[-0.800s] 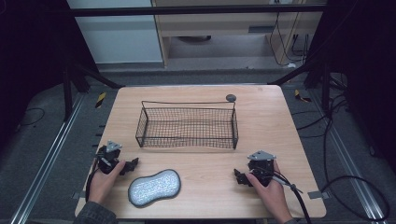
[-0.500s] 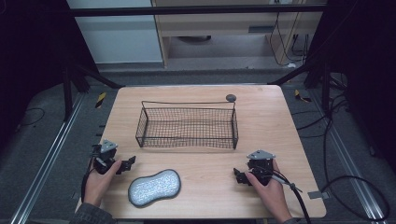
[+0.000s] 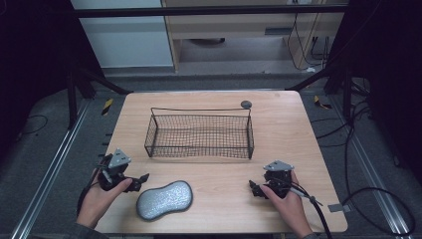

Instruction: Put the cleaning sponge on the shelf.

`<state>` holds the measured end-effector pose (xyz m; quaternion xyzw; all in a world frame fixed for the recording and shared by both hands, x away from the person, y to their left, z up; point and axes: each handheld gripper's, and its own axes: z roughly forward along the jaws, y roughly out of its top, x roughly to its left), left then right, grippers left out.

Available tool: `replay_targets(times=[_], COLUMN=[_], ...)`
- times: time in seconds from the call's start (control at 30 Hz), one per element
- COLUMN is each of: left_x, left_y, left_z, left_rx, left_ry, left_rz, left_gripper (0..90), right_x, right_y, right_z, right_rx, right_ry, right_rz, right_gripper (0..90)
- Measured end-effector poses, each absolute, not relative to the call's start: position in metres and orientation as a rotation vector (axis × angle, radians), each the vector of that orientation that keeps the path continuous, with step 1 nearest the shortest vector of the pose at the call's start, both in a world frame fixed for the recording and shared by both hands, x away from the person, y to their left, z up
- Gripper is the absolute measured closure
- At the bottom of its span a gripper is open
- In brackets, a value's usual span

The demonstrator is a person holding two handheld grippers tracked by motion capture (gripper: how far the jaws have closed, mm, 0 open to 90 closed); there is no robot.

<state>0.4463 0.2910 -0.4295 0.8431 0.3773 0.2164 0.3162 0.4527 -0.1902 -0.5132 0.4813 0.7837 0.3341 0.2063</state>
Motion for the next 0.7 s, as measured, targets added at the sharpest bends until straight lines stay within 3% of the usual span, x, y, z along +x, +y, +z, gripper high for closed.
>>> replay_targets(times=[0.7], left_x=[0.431], left_y=[0.232], left_z=[-0.424], left_rx=[2.629], left_ry=[0.661], left_rz=[0.421], left_gripper=[3.7], right_x=[0.451], right_y=[-0.191], right_z=[-0.513], right_rx=[1.333], right_ry=[2.19], right_rz=[0.933], right_gripper=[0.4])
